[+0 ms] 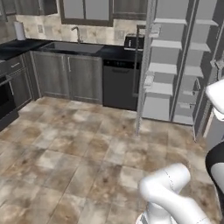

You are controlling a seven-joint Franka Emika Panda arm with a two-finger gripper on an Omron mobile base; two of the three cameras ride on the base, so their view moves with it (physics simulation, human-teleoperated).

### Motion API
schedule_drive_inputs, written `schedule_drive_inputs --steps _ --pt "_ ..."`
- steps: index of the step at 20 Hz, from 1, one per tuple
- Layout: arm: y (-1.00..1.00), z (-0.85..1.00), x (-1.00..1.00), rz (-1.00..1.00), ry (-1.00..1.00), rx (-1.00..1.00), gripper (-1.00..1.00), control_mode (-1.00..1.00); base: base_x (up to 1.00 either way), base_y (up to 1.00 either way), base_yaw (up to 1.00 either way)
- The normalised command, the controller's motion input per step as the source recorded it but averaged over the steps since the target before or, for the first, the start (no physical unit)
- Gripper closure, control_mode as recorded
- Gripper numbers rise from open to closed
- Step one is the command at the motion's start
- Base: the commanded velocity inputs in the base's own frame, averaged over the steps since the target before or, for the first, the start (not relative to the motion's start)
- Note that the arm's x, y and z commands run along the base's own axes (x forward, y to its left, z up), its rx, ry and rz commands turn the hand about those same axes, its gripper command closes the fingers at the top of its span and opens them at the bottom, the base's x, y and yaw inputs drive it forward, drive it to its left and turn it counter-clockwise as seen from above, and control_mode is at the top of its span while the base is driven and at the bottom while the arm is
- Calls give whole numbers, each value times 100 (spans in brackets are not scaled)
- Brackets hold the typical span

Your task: There is a bowl on the dining counter. Grab a lemon wedge from the fridge and place it in the bowl. Then get the liquor bottle and glass cup from the cabinet and place them next to the bowl.

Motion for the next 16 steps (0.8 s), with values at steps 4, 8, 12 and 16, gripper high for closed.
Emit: schedule_drive_inputs --steps 4,8,12,16 --pt "0 0 0 0 0 0 -100 100 100 8 18" --pt "0 0 0 0 0 0 -100 100 100 9 23" --pt "0 0 0 0 0 0 -100 100 100 9 25" --pt "0 0 0 0 0 0 -100 100 100 12 25"
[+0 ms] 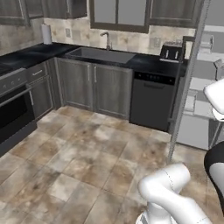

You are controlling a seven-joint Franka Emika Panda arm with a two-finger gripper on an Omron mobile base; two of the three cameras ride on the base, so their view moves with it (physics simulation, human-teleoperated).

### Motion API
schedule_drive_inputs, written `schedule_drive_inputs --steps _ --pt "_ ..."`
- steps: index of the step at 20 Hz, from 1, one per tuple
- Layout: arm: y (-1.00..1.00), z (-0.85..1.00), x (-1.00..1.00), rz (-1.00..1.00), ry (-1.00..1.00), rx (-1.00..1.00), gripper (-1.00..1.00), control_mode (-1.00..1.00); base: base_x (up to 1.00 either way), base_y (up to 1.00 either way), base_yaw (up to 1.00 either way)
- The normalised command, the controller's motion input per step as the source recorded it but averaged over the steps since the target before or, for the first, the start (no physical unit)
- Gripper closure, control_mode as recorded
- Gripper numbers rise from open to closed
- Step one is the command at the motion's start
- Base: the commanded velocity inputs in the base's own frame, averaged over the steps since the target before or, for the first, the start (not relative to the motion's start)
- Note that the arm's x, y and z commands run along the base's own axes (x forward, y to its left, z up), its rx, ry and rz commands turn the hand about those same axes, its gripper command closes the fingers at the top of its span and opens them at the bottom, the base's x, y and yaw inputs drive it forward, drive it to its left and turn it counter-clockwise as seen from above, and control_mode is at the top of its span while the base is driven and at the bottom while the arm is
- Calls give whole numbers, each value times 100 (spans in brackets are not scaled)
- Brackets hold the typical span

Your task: There is a bowl on the dining counter. Grab a lemon wedge from the fridge and place it in the bowl. Then get the liquor bottle and glass cup from the cabinet and place them next to the bowl.

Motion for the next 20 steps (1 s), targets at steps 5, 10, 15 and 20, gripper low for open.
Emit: schedule_drive_inputs --steps 5,10,15,20 --pt "0 0 0 0 0 0 -100 100 100 12 25" --pt "0 0 0 0 0 0 -100 100 100 13 23" --pt "0 0 0 0 0 0 -100 100 100 12 23" --pt "0 0 0 0 0 0 -100 100 100 4 23"
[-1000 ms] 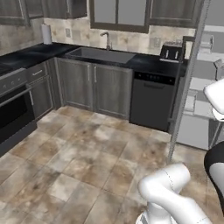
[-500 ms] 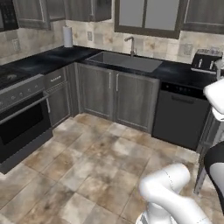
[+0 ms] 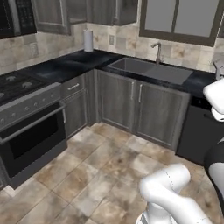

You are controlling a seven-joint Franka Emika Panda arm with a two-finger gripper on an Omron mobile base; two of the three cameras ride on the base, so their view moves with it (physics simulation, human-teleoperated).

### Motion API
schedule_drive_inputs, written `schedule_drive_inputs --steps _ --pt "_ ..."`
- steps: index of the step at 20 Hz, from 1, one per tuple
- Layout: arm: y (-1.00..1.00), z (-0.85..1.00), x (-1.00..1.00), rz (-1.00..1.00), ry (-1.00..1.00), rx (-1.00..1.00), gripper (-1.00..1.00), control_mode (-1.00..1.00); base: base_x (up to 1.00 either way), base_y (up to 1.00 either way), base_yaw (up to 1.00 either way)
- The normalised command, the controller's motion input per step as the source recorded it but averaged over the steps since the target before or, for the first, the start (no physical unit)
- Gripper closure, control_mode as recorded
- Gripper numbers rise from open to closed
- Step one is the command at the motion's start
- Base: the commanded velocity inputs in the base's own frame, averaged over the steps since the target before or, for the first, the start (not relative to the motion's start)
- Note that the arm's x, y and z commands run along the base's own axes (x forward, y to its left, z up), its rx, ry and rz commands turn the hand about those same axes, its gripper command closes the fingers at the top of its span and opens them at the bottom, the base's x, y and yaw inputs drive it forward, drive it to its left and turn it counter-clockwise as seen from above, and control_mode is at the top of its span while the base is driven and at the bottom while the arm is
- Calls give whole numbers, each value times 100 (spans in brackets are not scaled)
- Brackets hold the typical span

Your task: There is a bowl on the dining counter. Grab a lemon wedge from the fridge and place it in the bowl. Then get the liquor bottle and glass cup from the cabinet and place them next to the bowl.

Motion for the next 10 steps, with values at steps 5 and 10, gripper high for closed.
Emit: schedule_drive_inputs --steps 5,10 --pt "0 0 0 0 0 0 -100 100 100 0 20" --pt "0 0 0 0 0 0 -100 100 100 0 19"
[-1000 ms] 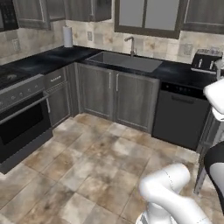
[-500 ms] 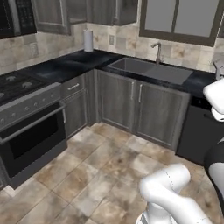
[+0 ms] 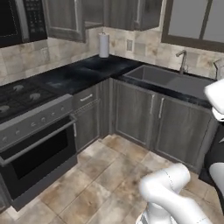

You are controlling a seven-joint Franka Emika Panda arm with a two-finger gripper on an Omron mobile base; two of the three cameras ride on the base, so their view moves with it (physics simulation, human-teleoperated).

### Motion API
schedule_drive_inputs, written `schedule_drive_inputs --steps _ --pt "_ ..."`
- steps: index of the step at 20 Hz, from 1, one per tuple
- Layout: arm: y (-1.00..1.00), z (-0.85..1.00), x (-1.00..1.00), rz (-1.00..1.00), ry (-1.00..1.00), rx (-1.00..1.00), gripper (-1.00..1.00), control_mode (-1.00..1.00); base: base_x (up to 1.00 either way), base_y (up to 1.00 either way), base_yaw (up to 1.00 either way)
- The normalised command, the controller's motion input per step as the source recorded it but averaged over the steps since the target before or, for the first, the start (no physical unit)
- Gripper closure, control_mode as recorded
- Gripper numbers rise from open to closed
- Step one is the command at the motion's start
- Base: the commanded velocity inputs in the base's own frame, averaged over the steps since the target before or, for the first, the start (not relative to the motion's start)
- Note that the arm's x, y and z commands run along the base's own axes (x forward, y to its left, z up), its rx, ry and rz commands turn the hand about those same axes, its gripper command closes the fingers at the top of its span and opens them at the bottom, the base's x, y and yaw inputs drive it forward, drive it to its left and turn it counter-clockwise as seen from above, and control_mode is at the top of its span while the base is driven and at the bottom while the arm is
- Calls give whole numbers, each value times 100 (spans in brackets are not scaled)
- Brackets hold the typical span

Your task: There is a bowl on the dining counter. Grab a lemon wedge from the fridge and place it in the bowl. Then get the liquor bottle and glass cup from the cabinet and place them next to the bowl.

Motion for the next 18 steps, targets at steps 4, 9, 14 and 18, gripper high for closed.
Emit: schedule_drive_inputs --steps 4,9,14,18 --pt "0 0 0 0 0 0 -100 100 100 0 19" --pt "0 0 0 0 0 0 -100 100 100 -6 20" --pt "0 0 0 0 0 0 -100 100 100 -25 14" --pt "0 0 0 0 0 0 -100 100 89 -36 10"
